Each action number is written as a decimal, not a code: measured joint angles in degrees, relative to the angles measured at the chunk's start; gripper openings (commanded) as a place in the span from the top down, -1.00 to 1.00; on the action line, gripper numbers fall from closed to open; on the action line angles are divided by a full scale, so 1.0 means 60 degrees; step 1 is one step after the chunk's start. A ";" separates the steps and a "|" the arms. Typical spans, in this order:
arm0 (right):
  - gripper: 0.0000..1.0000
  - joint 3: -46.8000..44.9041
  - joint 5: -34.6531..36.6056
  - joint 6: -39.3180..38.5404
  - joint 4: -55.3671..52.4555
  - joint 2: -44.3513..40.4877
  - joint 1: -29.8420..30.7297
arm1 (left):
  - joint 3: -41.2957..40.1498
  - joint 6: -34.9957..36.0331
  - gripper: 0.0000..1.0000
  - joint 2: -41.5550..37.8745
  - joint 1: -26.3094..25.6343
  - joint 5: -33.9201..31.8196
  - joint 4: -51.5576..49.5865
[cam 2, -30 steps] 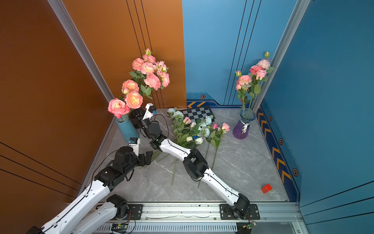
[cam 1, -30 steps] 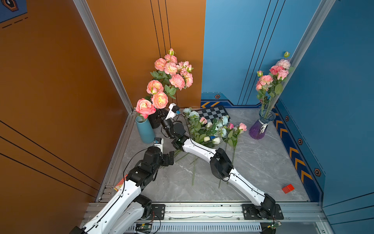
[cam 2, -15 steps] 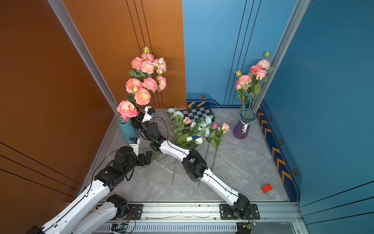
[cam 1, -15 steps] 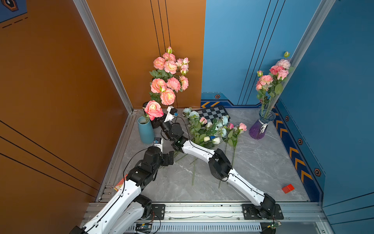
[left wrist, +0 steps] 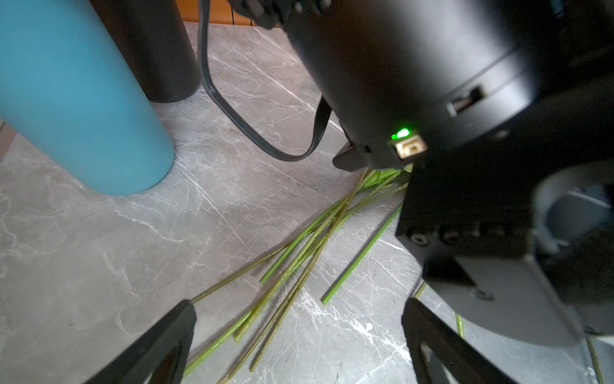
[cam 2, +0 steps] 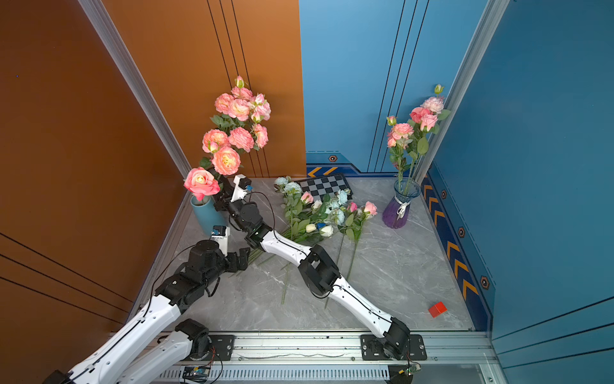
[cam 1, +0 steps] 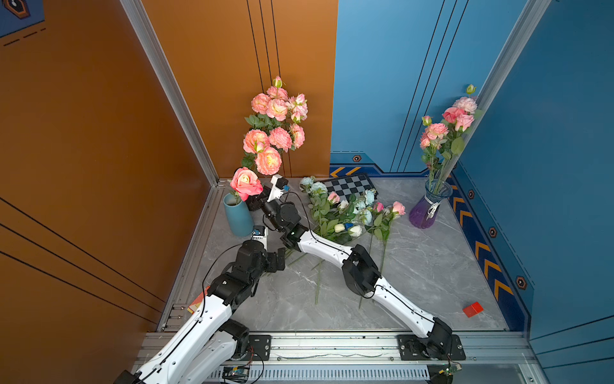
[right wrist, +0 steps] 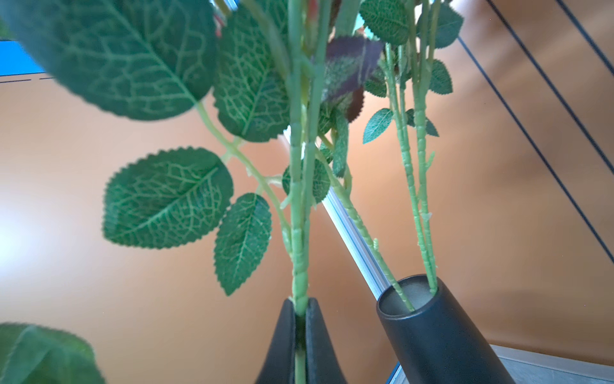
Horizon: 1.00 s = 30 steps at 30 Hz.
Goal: Place the pink flowers into the vase
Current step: Place the flower in the vase.
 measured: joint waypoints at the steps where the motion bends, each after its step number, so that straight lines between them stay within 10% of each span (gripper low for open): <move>1: 0.92 0.0022 -0.0004 -0.0029 -0.0029 0.0000 0.0011 | 0.0000 0.0000 -0.97 0.0015 0.0000 -0.0004 0.0000; 30: 0.33 0.0353 -0.0033 -0.0248 -0.0601 0.0000 0.0044 | 0.0000 0.0073 -0.97 0.0178 0.0000 0.0000 0.0098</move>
